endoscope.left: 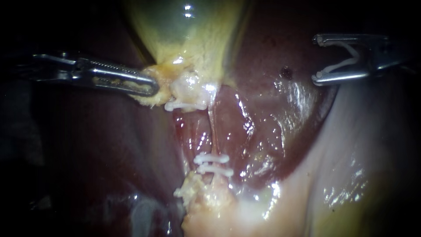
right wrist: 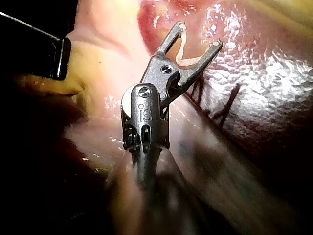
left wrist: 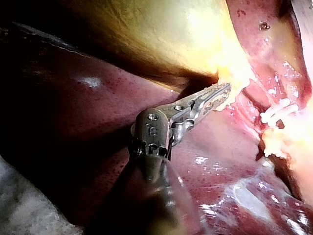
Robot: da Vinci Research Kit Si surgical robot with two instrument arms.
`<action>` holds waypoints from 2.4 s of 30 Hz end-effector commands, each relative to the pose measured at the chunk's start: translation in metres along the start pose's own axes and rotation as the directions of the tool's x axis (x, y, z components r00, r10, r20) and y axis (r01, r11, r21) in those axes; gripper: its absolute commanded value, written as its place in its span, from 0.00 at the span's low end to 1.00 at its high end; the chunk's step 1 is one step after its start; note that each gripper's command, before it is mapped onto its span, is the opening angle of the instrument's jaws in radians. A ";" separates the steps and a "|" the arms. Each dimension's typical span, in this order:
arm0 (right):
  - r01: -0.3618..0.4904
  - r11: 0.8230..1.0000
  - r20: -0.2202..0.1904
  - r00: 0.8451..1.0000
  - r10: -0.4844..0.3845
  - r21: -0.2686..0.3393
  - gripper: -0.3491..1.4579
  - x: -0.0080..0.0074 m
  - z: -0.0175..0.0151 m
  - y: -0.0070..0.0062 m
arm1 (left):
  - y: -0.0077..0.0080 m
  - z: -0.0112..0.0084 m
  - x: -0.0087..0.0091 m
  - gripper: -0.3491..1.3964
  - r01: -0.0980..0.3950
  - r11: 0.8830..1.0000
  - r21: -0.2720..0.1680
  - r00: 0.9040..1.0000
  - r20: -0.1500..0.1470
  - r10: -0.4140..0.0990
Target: Clipping third clip right tube
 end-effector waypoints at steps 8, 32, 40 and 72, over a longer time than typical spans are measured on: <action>0.000 1.000 0.000 1.000 0.000 -0.001 0.47 0.0000 0.0001 0.0000 | 0.0010 -0.0026 0.0007 0.00 0.006 1.000 0.008 1.000 -0.006 -0.006; 0.000 1.000 0.000 1.000 0.000 -0.001 0.47 0.0002 0.0002 -0.0002 | 0.0057 -0.0111 0.0077 0.00 -0.008 0.999 0.035 0.998 -0.067 0.010; 0.000 1.000 -0.002 1.000 0.000 0.000 0.47 0.0004 0.0013 -0.0008 | 0.0058 -0.0110 0.0076 0.00 -0.008 0.999 0.035 0.998 -0.067 0.010; -0.324 0.937 -0.013 0.944 0.328 0.129 0.47 0.0009 0.0188 -0.0079 | 0.0065 -0.0108 0.0076 0.00 -0.007 0.999 0.041 0.998 -0.069 0.010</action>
